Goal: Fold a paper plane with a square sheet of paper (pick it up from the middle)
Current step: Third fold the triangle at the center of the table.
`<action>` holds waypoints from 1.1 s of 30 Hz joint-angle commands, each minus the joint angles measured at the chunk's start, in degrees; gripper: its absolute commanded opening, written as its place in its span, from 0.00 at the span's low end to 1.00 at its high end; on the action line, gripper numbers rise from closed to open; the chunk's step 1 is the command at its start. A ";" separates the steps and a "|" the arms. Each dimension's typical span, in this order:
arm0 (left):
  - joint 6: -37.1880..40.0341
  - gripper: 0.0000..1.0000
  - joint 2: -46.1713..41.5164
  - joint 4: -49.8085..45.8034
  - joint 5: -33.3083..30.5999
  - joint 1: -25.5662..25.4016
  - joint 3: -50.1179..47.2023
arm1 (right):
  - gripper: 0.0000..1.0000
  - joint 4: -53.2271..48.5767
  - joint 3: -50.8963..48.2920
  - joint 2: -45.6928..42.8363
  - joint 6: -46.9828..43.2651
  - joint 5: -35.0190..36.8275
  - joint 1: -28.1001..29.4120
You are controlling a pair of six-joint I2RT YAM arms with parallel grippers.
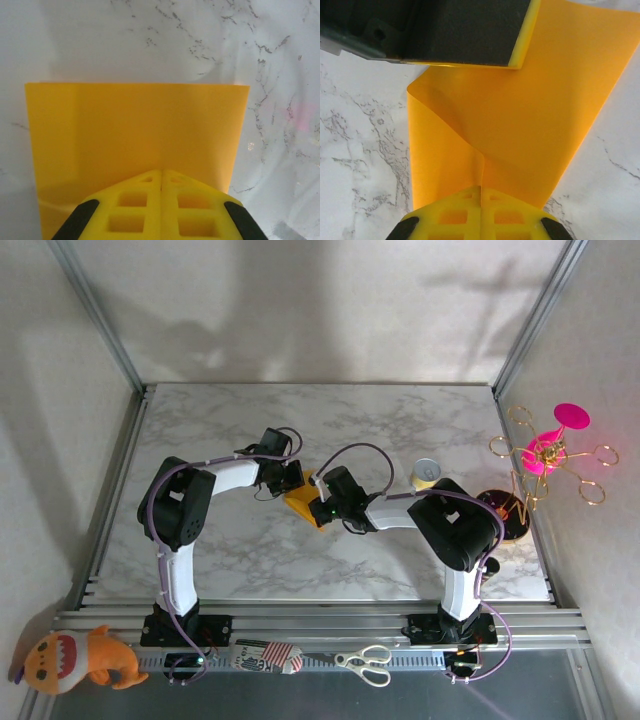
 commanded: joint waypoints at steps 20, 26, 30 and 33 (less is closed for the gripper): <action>1.31 0.00 3.32 -4.52 -1.95 -1.11 -0.70 | 0.03 -4.24 2.49 -1.06 0.41 2.45 -0.36; 1.40 0.00 3.17 -4.62 -1.98 -1.22 -0.61 | 0.03 -4.76 2.68 0.04 0.72 2.68 -0.36; 1.48 0.00 3.15 -4.91 -2.01 -1.24 -0.35 | 0.03 -5.14 2.37 -0.23 0.73 3.22 -0.39; 1.83 0.00 2.63 -5.64 -2.17 -1.15 0.66 | 0.02 -5.33 2.34 0.46 0.61 2.77 -0.34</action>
